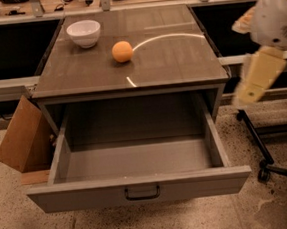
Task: Place orange into top drawer
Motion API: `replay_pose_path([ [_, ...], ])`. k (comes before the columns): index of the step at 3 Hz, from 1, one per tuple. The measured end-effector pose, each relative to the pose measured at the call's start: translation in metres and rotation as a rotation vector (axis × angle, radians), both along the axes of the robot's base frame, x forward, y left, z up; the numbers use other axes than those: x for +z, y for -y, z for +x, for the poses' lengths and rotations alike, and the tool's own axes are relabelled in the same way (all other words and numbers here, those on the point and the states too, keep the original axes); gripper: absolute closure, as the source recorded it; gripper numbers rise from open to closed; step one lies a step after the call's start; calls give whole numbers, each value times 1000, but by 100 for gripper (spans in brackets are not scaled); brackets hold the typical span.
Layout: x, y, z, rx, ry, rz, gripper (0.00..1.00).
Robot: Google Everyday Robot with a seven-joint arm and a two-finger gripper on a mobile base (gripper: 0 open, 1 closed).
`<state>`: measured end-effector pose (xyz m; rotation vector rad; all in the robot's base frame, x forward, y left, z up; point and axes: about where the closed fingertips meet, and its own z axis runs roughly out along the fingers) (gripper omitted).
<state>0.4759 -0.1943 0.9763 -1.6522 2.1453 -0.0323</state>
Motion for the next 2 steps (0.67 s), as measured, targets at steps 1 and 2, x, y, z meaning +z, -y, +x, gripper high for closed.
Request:
replay_pose_path([
  [1, -3, -35, 56, -5, 65, 167, 0],
  [2, -4, -80, 111, 9, 105, 328, 0],
])
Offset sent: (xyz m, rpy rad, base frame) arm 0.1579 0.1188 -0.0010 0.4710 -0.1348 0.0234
